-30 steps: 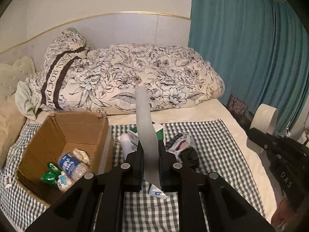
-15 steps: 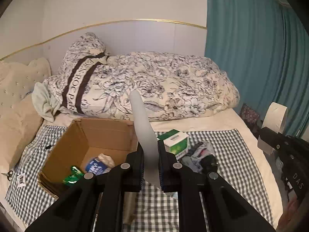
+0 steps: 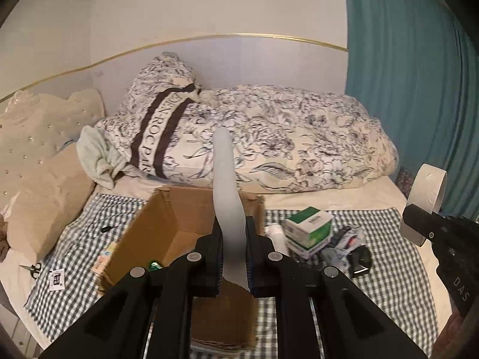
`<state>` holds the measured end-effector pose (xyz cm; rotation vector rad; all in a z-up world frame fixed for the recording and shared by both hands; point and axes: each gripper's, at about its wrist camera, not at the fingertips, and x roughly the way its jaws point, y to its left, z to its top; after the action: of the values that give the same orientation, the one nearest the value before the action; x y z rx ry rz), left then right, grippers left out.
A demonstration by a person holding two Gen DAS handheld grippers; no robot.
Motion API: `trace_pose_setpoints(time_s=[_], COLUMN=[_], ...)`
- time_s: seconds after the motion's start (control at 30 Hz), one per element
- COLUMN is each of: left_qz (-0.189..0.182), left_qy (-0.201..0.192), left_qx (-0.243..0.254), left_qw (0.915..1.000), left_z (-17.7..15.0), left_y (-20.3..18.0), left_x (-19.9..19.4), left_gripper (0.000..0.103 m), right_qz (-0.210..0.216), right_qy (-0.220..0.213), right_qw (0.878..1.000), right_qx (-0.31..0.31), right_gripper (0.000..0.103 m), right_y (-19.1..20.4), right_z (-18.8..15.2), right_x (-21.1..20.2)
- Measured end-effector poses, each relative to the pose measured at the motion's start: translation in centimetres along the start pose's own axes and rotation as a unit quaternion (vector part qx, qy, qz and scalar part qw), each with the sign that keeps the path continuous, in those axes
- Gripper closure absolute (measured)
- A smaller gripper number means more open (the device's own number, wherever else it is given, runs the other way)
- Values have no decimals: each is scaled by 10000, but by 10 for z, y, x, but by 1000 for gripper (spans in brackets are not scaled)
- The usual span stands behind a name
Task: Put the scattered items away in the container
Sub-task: 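Lift and carry the white rod and tape roll over the cardboard box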
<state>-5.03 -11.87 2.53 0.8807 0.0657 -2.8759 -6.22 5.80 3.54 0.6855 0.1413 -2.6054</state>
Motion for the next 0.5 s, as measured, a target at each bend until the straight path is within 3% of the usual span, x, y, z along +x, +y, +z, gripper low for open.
trace_pose_setpoints(time_s=[0.5], left_qz=[497], left_qy=[247], left_qx=[-250], left_qw=[9981], left_z=[-10], left_y=[70], left_x=[25], left_gripper=[91], right_qz=[591], right_qy=[190], right_qw=[9978], right_qx=[-236], right_gripper=[100], right_y=[65], right_z=[11], right_x=[55])
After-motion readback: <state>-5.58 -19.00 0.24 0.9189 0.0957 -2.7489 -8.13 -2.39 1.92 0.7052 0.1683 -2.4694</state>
